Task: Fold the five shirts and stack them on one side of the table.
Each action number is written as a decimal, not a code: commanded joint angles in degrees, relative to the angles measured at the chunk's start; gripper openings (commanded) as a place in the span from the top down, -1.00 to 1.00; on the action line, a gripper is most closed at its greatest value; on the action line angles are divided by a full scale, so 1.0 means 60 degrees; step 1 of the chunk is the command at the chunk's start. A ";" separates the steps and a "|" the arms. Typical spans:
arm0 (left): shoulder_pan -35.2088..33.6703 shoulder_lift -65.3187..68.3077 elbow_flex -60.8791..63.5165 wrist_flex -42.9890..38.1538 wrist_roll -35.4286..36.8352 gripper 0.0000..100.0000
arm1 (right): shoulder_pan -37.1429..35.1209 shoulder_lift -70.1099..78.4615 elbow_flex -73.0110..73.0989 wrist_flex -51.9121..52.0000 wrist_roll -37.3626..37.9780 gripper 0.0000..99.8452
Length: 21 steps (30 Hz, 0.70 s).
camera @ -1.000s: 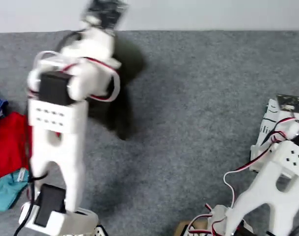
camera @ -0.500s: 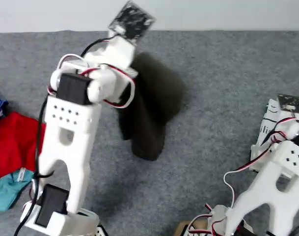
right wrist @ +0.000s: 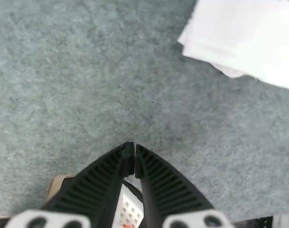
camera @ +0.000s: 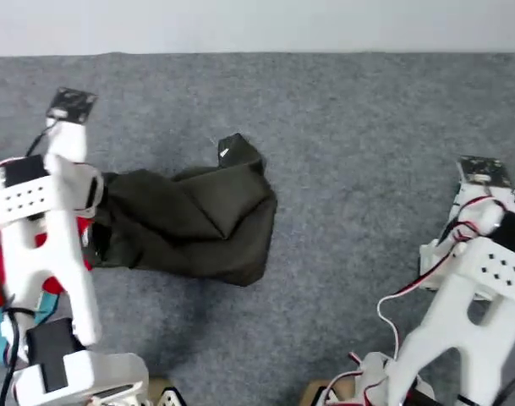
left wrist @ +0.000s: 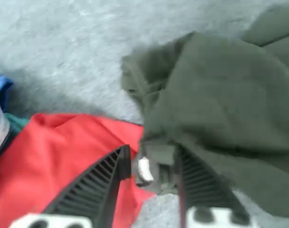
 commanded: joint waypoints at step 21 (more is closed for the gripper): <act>-0.2462 -0.0044 -0.4315 0.4234 0.0571 0.62 | -0.5692 0.0300 -0.0205 -0.0330 -0.0088 0.80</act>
